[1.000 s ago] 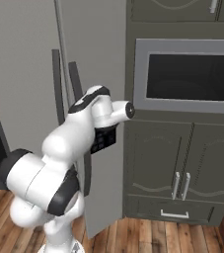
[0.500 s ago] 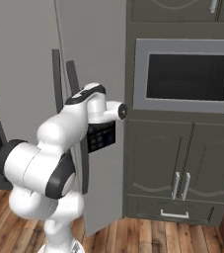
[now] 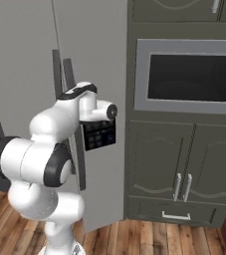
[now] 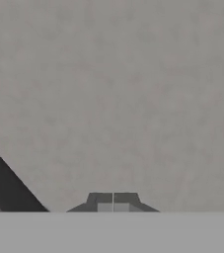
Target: Take the carrot and pear from the second highest rack and move them to the highest rack where the squash and pear are located, to maximize freezer space. Close the freezer door after rearranging.
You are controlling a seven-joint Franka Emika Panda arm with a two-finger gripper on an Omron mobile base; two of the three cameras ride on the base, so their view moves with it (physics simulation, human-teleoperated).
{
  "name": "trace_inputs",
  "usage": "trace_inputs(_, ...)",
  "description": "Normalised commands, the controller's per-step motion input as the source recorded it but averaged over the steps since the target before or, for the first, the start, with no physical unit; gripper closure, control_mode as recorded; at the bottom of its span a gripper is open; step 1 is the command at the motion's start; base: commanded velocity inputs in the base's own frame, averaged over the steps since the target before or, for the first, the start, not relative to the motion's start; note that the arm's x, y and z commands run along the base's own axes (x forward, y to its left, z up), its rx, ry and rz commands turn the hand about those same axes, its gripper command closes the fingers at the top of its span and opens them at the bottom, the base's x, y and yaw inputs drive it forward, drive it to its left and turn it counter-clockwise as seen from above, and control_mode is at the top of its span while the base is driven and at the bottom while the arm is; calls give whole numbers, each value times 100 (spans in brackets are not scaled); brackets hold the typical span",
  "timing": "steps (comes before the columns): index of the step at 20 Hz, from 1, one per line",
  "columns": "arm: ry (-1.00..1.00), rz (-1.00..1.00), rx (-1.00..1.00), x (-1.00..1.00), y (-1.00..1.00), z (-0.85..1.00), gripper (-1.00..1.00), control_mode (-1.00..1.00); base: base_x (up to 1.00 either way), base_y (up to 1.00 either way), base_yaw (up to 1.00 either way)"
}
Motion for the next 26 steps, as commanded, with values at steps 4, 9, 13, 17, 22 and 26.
trace_inputs(4, 6, -14, 0, 17, 43, 0, 100, -100, 0, 0, 0)
trace_inputs(9, 7, -14, 0, 27, 44, 1, 100, -100, 0, 0, 0)
trace_inputs(13, 7, -14, 0, 33, 40, 0, 100, -100, 0, 0, 0)
trace_inputs(17, 4, -13, 0, 36, 32, 0, 100, -100, 0, 0, 0)
trace_inputs(22, 1, -11, 3, 42, 24, 0, 100, -100, 0, 0, 0)
trace_inputs(26, 3, -10, 4, 40, 18, 0, 100, -100, 0, 0, 0)
